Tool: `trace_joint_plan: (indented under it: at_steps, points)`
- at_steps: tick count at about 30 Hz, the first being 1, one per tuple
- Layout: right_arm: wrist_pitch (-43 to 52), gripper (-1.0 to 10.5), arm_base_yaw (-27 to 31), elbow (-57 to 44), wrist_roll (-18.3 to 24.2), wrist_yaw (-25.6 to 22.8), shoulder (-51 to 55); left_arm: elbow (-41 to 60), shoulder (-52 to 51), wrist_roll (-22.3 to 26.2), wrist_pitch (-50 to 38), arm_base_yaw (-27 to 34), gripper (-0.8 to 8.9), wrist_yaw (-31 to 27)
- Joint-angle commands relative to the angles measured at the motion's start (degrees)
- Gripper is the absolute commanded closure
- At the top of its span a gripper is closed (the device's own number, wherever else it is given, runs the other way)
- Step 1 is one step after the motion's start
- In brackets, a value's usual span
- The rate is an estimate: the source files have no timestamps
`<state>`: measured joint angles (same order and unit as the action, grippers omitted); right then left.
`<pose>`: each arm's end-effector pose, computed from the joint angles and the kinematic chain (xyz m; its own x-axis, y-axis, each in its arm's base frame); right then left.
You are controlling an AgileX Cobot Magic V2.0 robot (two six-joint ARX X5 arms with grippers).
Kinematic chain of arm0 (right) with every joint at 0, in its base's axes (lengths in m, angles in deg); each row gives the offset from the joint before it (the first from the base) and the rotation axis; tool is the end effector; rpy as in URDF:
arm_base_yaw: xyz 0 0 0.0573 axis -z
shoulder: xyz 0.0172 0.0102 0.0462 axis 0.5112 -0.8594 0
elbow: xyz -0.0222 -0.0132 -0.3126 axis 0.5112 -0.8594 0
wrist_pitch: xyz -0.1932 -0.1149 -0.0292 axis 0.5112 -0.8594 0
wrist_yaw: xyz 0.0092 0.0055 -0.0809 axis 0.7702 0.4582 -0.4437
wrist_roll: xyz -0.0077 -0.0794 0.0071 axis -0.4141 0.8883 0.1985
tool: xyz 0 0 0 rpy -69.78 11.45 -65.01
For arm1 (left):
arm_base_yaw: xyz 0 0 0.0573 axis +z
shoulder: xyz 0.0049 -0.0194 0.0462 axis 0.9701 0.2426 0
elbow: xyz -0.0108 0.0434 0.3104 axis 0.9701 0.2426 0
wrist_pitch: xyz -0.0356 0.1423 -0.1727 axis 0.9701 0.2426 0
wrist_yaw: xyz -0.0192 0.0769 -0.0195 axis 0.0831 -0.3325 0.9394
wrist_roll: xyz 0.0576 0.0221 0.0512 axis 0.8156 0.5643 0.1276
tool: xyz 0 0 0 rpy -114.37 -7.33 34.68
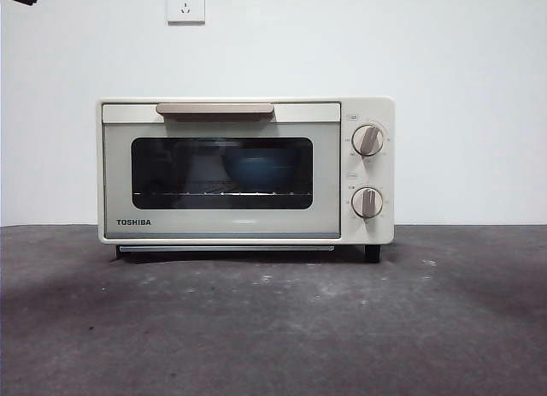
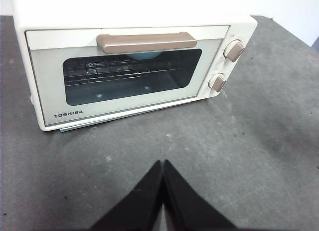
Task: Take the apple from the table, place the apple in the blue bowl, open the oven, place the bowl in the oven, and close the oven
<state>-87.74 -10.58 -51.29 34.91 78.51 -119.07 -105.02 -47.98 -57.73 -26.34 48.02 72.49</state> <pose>0.0782 0.0708 0.3111 0.7120 0.6564 -0.2494 -0.6217 0.7544 0.2106 0.0803 -0.0481 0.3181 0.7886 -0.5038 -0.3525 0.4617 0.8638 -0.2017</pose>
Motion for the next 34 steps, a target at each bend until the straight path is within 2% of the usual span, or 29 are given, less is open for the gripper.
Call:
trace_joint_plan:
  at_steps: [1,16,19,22,26,30,34]
  points:
    - [0.63,9.4,-0.55,0.11,0.31,-0.22,-0.11,-0.72,0.24,0.90,-0.55,-0.31,8.06,-0.31]
    - [0.63,9.4,-0.55,0.11,0.31,-0.22,-0.07,-0.72,0.26,0.98,-0.57,-0.31,8.06,-0.31]
    - [0.66,9.4,-0.55,0.11,0.31,-0.22,-0.07,-0.72,0.07,2.71,-1.22,0.07,8.06,-0.35]
    - [0.66,9.4,-0.55,0.11,0.31,-0.22,-0.07,-0.66,-1.51,7.23,-4.70,3.50,8.06,-1.29]
    - [0.66,9.4,-0.55,0.11,0.31,-0.22,-0.07,0.96,-5.03,12.68,-10.93,12.11,8.06,-1.36]
    - [0.68,9.4,-0.55,0.11,0.31,-0.22,-0.07,6.62,-10.84,15.37,-16.55,20.50,8.06,-1.42]
    - [0.66,9.4,-0.55,0.11,0.31,-0.22,-0.07,14.36,-17.20,16.76,-22.12,26.36,8.06,-1.42]
